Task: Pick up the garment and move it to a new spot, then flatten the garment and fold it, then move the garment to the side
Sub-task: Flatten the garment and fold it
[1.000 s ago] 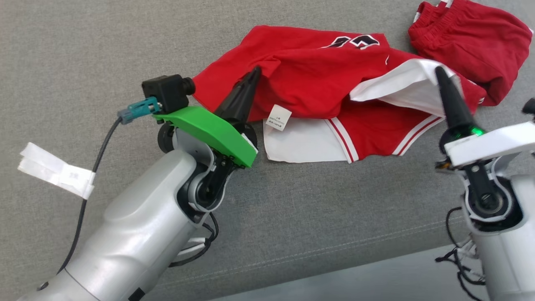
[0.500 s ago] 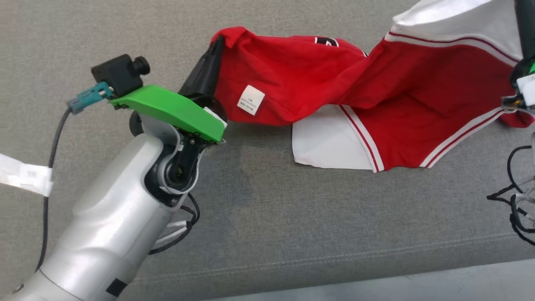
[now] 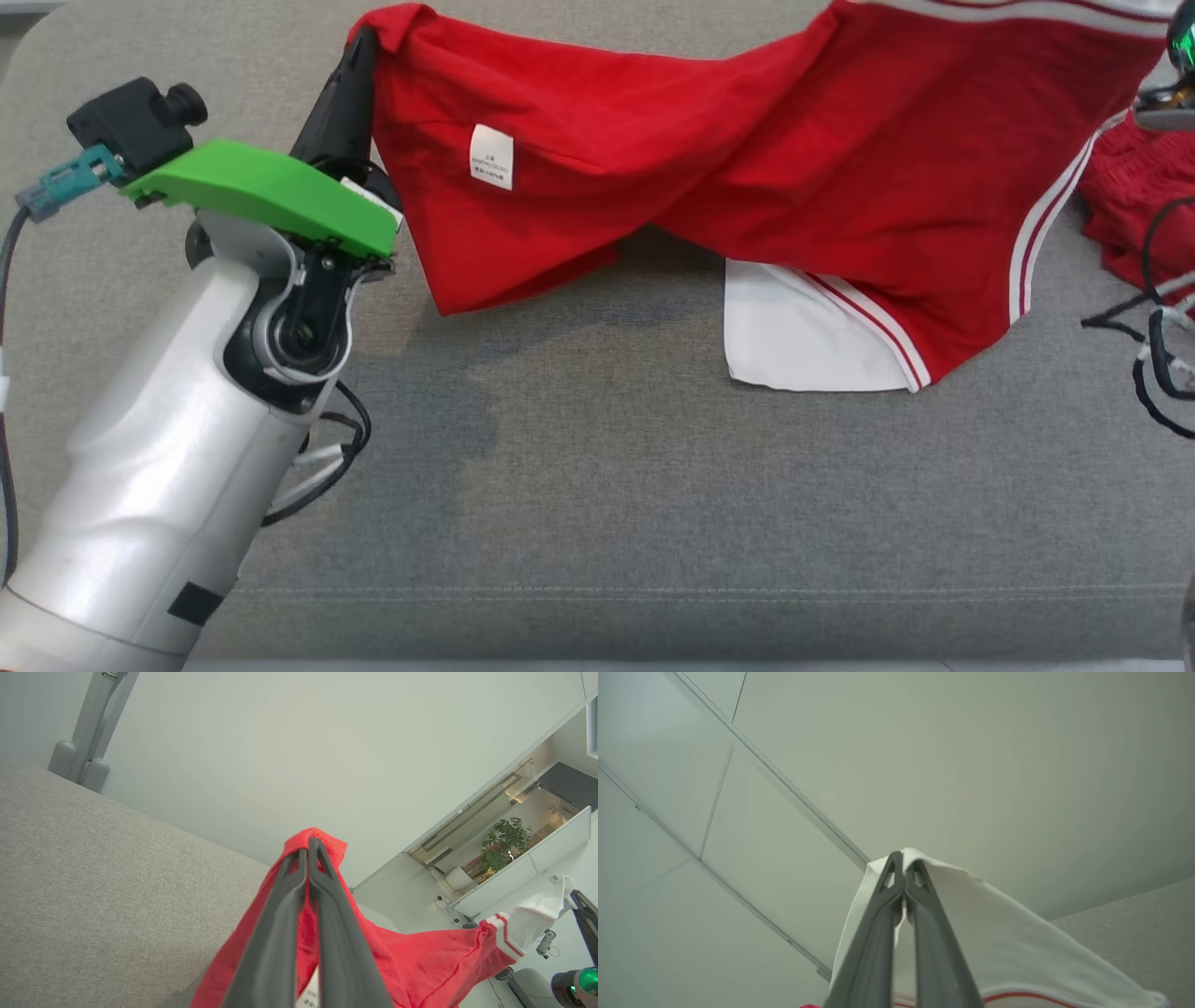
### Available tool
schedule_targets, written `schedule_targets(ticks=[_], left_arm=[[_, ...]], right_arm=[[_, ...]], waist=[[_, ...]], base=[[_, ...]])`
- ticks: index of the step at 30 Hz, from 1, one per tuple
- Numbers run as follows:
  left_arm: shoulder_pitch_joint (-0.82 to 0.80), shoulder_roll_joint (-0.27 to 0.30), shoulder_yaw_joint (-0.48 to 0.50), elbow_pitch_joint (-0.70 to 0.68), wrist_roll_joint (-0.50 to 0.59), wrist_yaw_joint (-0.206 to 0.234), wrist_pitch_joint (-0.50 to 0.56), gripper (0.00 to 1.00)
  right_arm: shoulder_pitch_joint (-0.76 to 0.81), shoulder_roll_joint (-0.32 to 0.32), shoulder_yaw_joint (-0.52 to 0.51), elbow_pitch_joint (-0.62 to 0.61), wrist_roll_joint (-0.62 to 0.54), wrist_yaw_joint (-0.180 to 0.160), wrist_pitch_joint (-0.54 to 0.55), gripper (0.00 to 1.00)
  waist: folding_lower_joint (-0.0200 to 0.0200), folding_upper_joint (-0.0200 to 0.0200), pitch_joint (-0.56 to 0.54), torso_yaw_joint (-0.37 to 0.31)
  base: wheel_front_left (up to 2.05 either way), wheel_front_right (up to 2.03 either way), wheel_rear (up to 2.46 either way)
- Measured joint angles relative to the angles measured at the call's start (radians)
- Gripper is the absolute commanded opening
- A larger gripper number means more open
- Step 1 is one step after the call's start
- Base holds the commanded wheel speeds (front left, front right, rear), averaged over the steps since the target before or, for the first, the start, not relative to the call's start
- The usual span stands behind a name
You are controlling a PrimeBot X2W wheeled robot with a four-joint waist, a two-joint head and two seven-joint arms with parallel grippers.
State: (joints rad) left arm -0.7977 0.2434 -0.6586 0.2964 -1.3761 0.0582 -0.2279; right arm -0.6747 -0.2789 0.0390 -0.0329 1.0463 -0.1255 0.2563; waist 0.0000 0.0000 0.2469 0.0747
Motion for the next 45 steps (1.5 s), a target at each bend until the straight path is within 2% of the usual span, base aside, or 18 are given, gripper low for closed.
schedule_targets(ticks=[7,10,13,16,20,29,34,40,45], left_arm=[[-0.138,0.014,0.005,0.057,-0.007,0.022,0.07,0.0],[-0.211,0.05,0.017,0.092,0.021,0.03,0.083,0.0],[-0.307,0.068,0.085,0.111,0.02,0.038,0.081,0.0],[-0.41,0.063,0.132,0.132,0.016,0.039,0.071,0.0],[-0.464,0.087,0.112,0.154,0.03,0.04,0.11,0.0],[-0.483,0.105,0.071,0.182,0.027,0.041,0.203,0.0],[-0.519,0.137,0.08,0.2,0.027,0.044,0.225,0.0],[-0.585,0.138,0.111,0.218,0.027,0.049,0.213,0.0],[-0.592,0.097,0.106,0.248,0.034,0.036,0.184,0.0]], right_arm=[[-0.195,0.034,-0.005,0.126,-0.053,-0.008,0.003,0.0],[-0.297,0.069,-0.007,0.212,-0.108,-0.008,-0.018,0.0],[-0.415,0.139,-0.027,0.268,-0.127,-0.008,-0.046,0.0],[-0.542,0.172,-0.044,0.305,-0.143,-0.008,-0.089,0.0],[-0.646,0.19,-0.051,0.352,-0.154,-0.008,-0.087,0.0],[-0.666,0.187,0.025,0.425,-0.148,-0.008,0.024,0.0],[-0.68,0.188,-0.005,0.449,-0.149,-0.008,0.029,0.0],[-0.729,0.187,-0.024,0.492,-0.216,-0.008,-0.039,0.0],[-0.763,0.195,-0.014,0.497,-0.225,-0.008,-0.12,0.0]], waist=[[0.0,0.0,-0.014,0.046],[0.0,0.0,-0.016,0.062],[0.0,0.0,-0.01,0.062],[0.0,0.0,0.0,0.058],[0.0,0.0,0.014,0.051],[0.0,0.0,0.075,0.03],[0.0,0.0,0.117,0.016],[-0.0001,0.0,0.177,0.0],[-0.0001,0.0,0.222,-0.004]], base=[[0.0,0.0,0.0],[0.0,0.0,0.0],[0.0,0.0,0.0],[0.0,0.0,0.0],[0.0,0.0,0.0],[0.0,0.0,0.0],[0.0,0.0,0.0],[0.0,0.0,0.0],[0.0,0.0,0.0]])
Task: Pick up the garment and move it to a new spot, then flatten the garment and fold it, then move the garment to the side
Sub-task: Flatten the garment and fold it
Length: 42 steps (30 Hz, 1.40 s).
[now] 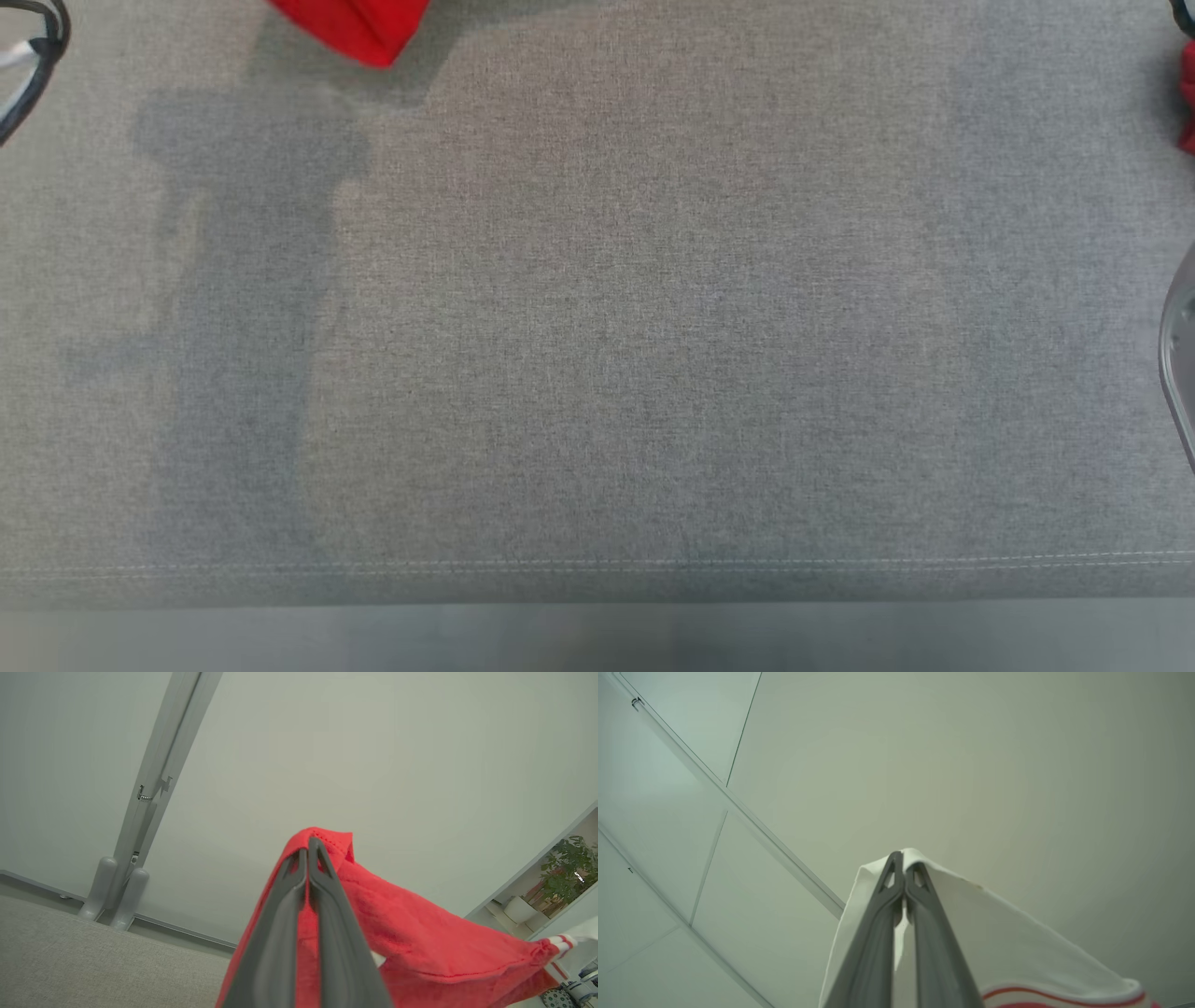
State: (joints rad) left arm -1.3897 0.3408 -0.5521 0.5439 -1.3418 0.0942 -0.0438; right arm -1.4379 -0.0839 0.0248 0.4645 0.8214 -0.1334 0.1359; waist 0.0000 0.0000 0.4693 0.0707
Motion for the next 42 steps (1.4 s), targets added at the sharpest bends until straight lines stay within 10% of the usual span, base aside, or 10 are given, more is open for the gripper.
schedule_targets(ticks=[11,24,42], left_arm=[[0.013,-0.007,0.011,0.004,-0.028,-0.119,-0.01,0.0],[0.562,0.101,0.011,0.1,-0.219,-0.142,0.121,0.0],[0.97,0.094,0.005,-0.264,-0.333,-0.144,0.1,0.0]], right_arm=[[0.075,0.01,0.063,-0.048,0.145,0.133,0.03,0.0],[0.734,0.024,-0.035,-0.184,0.327,0.114,0.078,0.0],[1.217,0.035,-0.001,-0.638,0.515,0.033,0.095,0.0]], waist=[[0.0,0.0,0.004,-0.007],[0.0,0.0,-0.1,-0.039],[0.0,0.0001,-0.216,-0.115]], base=[[0.0,0.0,0.0],[0.0,0.0,0.0],[0.0,0.0,0.0]])
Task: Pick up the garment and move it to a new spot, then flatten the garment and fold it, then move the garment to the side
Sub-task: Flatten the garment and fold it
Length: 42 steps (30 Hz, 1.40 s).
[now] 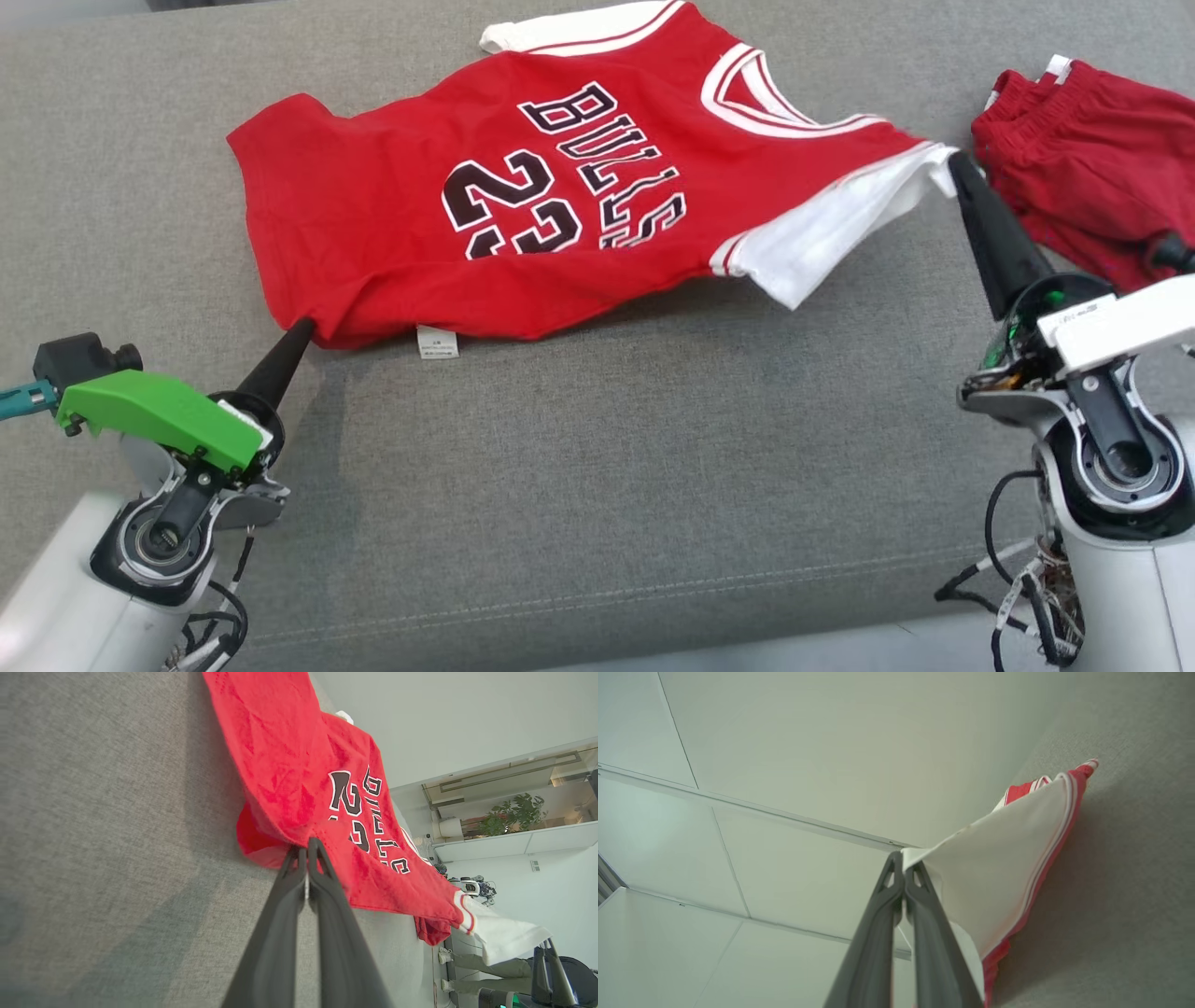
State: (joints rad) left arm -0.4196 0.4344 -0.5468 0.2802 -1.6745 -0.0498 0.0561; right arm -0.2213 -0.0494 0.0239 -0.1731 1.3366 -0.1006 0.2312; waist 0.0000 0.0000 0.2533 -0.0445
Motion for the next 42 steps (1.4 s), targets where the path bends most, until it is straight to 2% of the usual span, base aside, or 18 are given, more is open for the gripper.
schedule_targets(ticks=[3,8,14,18,20,21,23,28,29,30,31,32,36,42], left_arm=[[0.01,0.029,-0.004,-0.059,0.009,0.018,0.0,0.0],[-0.008,0.039,-0.008,-0.115,0.031,0.045,-0.002,0.0],[-0.165,0.039,-0.008,-0.161,0.099,0.1,-0.021,0.0],[-0.267,0.027,-0.004,-0.135,0.14,0.143,-0.03,0.0],[-0.295,0.013,-0.02,-0.104,0.141,0.152,-0.013,0.0],[-0.302,0.009,-0.037,-0.085,0.141,0.155,0.0,0.07],[-0.306,0.001,-0.07,-0.048,0.155,0.157,0.021,0.13],[-0.329,-0.026,-0.109,0.038,0.201,0.165,0.031,0.37],[-0.339,-0.034,-0.109,0.047,0.202,0.165,0.031,0.37],[-0.349,-0.04,-0.109,0.054,0.202,0.165,0.031,0.49],[-0.358,-0.047,-0.111,0.065,0.204,0.165,0.031,0.85],[-0.363,-0.054,-0.113,0.073,0.207,0.165,0.03,1.0],[-0.378,-0.08,-0.117,0.091,0.218,0.165,0.009,1.0],[-0.362,-0.083,-0.123,0.113,0.233,0.164,-0.025,1.0]], right_arm=[[0.04,0.004,0.021,-0.035,-0.03,-0.007,0.008,0.0],[0.05,0.004,0.032,-0.079,-0.069,-0.009,0.007,0.0],[0.05,0.004,0.042,-0.132,-0.081,-0.016,-0.002,0.0],[0.05,0.004,0.051,-0.139,-0.109,-0.024,-0.019,0.0],[0.051,0.003,0.062,-0.14,-0.113,-0.024,-0.02,0.0],[0.051,0.003,0.07,-0.141,-0.113,-0.025,-0.021,0.0],[0.05,0.003,0.094,-0.144,-0.11,-0.025,-0.028,0.0],[0.051,0.003,0.138,-0.138,-0.103,-0.025,-0.041,0.0],[0.053,0.003,0.144,-0.139,-0.103,-0.025,-0.047,0.0],[0.056,0.003,0.149,-0.138,-0.101,-0.025,-0.051,0.0],[0.063,0.003,0.149,-0.135,-0.096,-0.025,-0.057,0.0],[0.07,0.003,0.145,-0.131,-0.094,-0.025,-0.066,0.0],[0.097,0.002,0.124,-0.117,-0.092,-0.026,-0.092,0.0],[0.111,0.003,0.126,-0.101,-0.072,-0.026,-0.115,0.0]], waist=[[0.0,0.0,0.018,-0.002],[0.0,0.0,0.049,-0.003],[0.0,0.0,0.106,0.002],[0.0,0.0,0.149,0.007],[0.0,0.0,0.171,0.007],[0.0,0.0,0.181,0.007],[0.0,0.0,0.202,0.004],[0.0,0.0,0.239,-0.015],[0.0,0.0,0.244,-0.019],[0.0,0.0,0.249,-0.024],[0.0,0.0,0.252,-0.029],[0.0,0.0,0.254,-0.033],[0.0,0.0,0.249,-0.03],[0.0,0.0,0.217,-0.012]], base=[[0.0,0.0,0.0],[0.0,0.0,0.0],[0.0,0.0,0.0],[0.0,0.0,0.0],[0.0,0.0,0.0],[0.0,0.0,0.0],[0.0,0.0,0.0],[0.0,0.0,0.0],[0.0,0.0,0.0],[0.0,0.0,0.0],[0.0,0.0,0.0],[0.0,0.0,0.0],[0.0,0.0,0.0],[0.0,0.0,0.0]])
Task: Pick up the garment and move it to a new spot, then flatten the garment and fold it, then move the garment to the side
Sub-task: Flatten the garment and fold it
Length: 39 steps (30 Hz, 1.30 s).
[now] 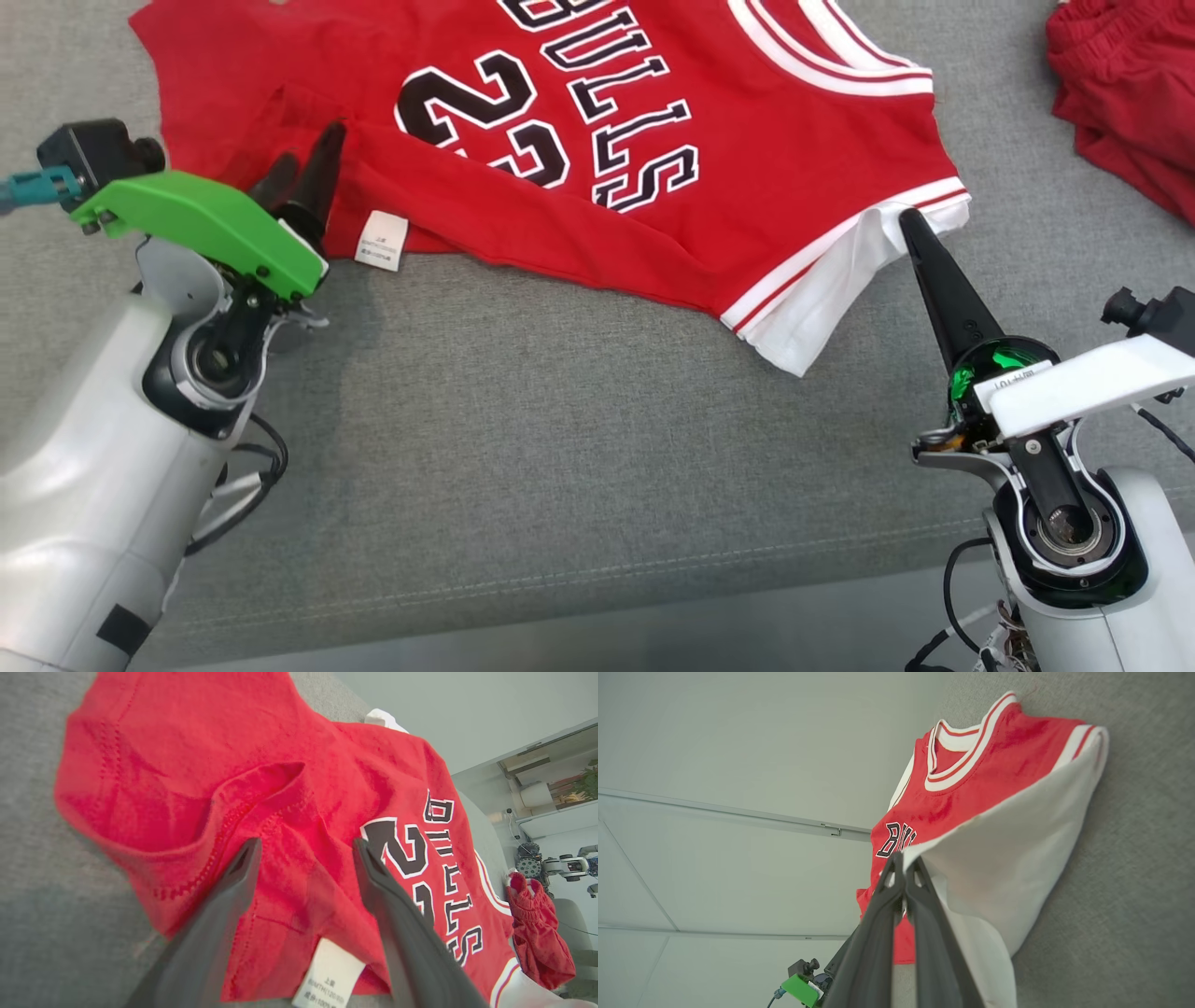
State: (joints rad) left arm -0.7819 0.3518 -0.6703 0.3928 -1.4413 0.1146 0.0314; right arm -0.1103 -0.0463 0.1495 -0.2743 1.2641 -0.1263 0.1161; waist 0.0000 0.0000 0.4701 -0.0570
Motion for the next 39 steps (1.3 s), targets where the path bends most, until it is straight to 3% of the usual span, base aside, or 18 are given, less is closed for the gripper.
schedule_targets(ticks=[4,14,35,37,38,39], left_arm=[[0.037,0.005,-0.02,-0.002,0.04,-0.002,-0.027,1.0],[0.088,0.076,-0.126,-0.035,0.209,-0.062,-0.088,1.0],[0.088,0.053,-0.122,-0.001,0.208,-0.121,-0.126,1.0],[0.086,0.049,-0.122,0.002,0.208,-0.123,-0.127,0.82],[0.086,0.049,-0.122,0.004,0.208,-0.123,-0.129,0.52],[0.086,0.048,-0.121,0.005,0.208,-0.123,-0.13,0.45]], right_arm=[[0.013,0.0,-0.002,0.002,0.004,0.0,-0.01,0.0],[0.042,0.0,0.012,-0.01,0.006,0.0,-0.016,0.0],[0.052,0.0,0.02,-0.017,0.012,0.0,-0.033,0.0],[0.054,0.0,0.02,-0.017,0.012,0.0,-0.033,0.0],[0.055,0.0,0.02,-0.016,0.012,0.0,-0.034,0.0],[0.056,0.0,0.02,-0.016,0.012,0.0,-0.034,0.0]], waist=[[0.0,0.0,-0.025,0.014],[0.0,0.0,-0.053,0.056],[0.0,0.0,-0.026,0.017],[0.0,0.0,-0.027,0.017],[0.0,0.0,-0.027,0.017],[0.0,0.0,-0.028,0.018]], base=[[0.0,0.0,0.0],[0.0,0.0,0.0],[0.0,0.0,0.0],[0.0,0.0,0.0],[0.0,0.0,0.0],[0.0,0.0,0.0]])
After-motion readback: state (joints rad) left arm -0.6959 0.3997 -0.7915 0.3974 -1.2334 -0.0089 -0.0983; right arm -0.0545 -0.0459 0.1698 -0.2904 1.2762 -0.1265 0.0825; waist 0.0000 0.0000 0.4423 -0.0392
